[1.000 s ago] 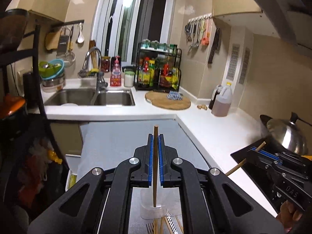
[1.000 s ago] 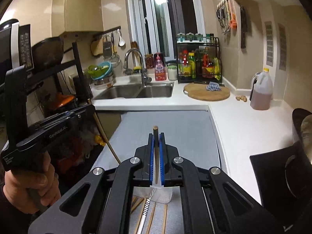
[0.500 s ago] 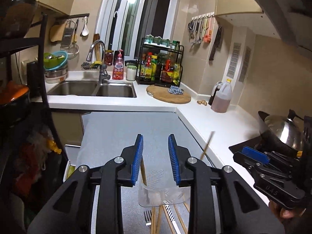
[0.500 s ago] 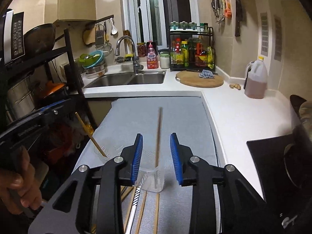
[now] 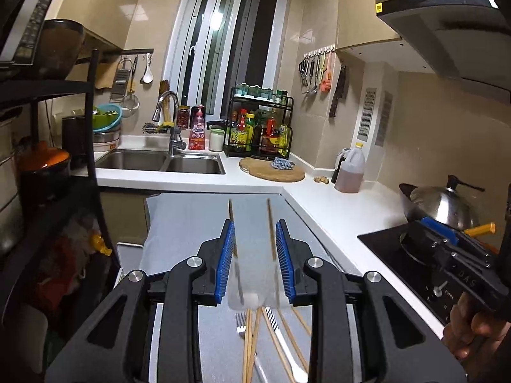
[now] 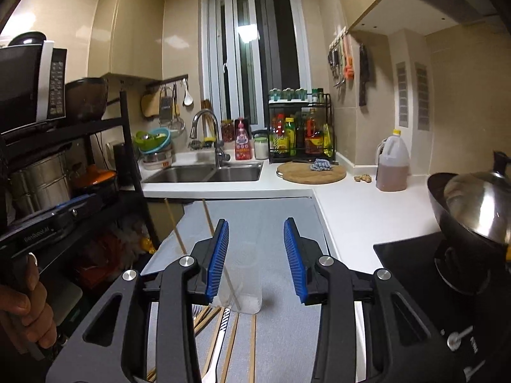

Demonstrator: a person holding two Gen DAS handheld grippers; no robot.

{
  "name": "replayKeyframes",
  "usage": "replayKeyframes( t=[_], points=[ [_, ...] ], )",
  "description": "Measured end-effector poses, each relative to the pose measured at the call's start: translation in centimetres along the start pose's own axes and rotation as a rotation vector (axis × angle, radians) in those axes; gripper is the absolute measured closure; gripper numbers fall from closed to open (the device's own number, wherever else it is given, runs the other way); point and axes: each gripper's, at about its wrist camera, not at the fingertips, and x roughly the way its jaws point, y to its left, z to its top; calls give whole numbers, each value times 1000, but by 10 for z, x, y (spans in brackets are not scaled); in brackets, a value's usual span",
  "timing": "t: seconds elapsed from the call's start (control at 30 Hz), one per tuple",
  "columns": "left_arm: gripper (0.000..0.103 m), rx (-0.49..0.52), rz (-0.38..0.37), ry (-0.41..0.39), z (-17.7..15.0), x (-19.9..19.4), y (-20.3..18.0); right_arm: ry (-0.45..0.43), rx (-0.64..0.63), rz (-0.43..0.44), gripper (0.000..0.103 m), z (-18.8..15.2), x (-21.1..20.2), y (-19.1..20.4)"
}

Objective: Organize utensils
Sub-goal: 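Open both tools to drop the chopsticks into the cup, then move both open tools back down to the chopsticks on the mat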

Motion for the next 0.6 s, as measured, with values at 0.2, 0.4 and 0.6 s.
replayKeyframes(
  t=[0.2, 0.4, 0.6],
  points=[
    [89, 4, 11, 31, -50, -19, 14, 44, 24, -31, 66, -56, -15, -5],
    [97, -64, 14, 101, -114, -21, 35, 101, 56, -22, 68, -109, -11, -12],
    [98, -204, 14, 283, -204, 6, 44, 265, 50, 25, 77, -185, 13, 0]
  ],
)
